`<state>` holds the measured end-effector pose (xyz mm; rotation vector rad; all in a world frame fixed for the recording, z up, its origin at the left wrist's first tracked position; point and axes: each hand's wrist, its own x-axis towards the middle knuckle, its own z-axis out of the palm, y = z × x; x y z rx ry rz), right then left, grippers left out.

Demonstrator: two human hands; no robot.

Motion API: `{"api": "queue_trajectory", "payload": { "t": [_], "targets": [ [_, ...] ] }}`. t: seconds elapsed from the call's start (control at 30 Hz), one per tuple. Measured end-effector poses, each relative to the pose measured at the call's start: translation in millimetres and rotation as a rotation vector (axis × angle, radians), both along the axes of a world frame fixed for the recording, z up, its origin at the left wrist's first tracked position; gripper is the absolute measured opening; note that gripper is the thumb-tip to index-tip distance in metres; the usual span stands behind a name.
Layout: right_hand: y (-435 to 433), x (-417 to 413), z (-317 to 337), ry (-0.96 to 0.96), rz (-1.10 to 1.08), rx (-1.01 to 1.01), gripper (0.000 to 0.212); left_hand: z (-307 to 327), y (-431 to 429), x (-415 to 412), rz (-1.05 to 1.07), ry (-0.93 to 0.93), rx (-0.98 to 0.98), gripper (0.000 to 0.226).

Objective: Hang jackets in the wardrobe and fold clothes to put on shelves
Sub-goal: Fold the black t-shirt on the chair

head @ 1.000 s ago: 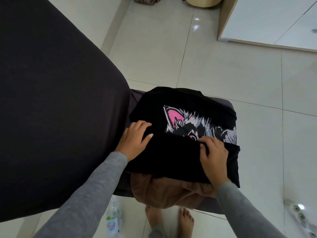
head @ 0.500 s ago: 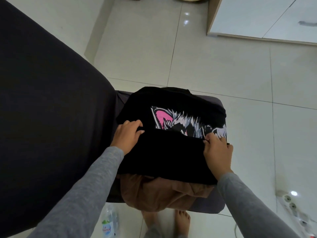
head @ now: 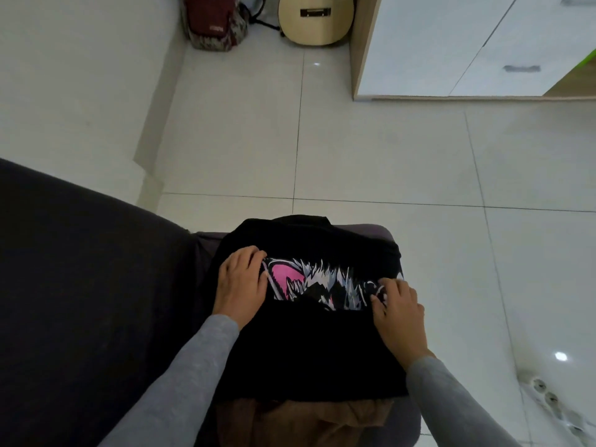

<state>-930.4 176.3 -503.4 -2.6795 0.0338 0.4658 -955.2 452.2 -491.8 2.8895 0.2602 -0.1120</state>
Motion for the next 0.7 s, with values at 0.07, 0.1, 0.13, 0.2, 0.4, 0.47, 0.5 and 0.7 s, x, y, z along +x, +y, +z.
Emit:
{"api": "queue_trajectory", "payload": {
  "t": [0.07,0.1,0.13,0.2,0.4,0.47,0.5,0.7],
  "targets": [
    [5,16,2,0.000,0.009,0.045,0.038,0,-17,24,-0.104,-0.001,-0.026,0.039],
    [7,26,1,0.000,0.024,0.065,0.041,1,-27,37,-0.159,0.017,-0.046,0.043],
    [10,36,1,-0.001,0.054,0.083,0.044,2,-35,50,-0.213,0.024,-0.068,0.047],
    [14,57,-2,0.003,0.109,0.093,0.048,1,-51,74,-0.311,0.051,-0.132,0.050],
    [20,95,-17,-0.004,0.040,0.125,0.037,-16,-73,127,-0.481,0.198,-0.194,0.044],
    [20,104,-19,0.000,0.029,0.102,0.030,-20,-71,137,-0.454,0.215,-0.166,0.036],
    [20,109,-20,0.006,0.032,0.091,0.028,-21,-71,142,-0.435,0.226,-0.167,0.031],
    [15,133,-18,0.039,0.064,0.168,0.008,-14,-71,157,-0.379,0.376,-0.515,0.002]
  ]
}}
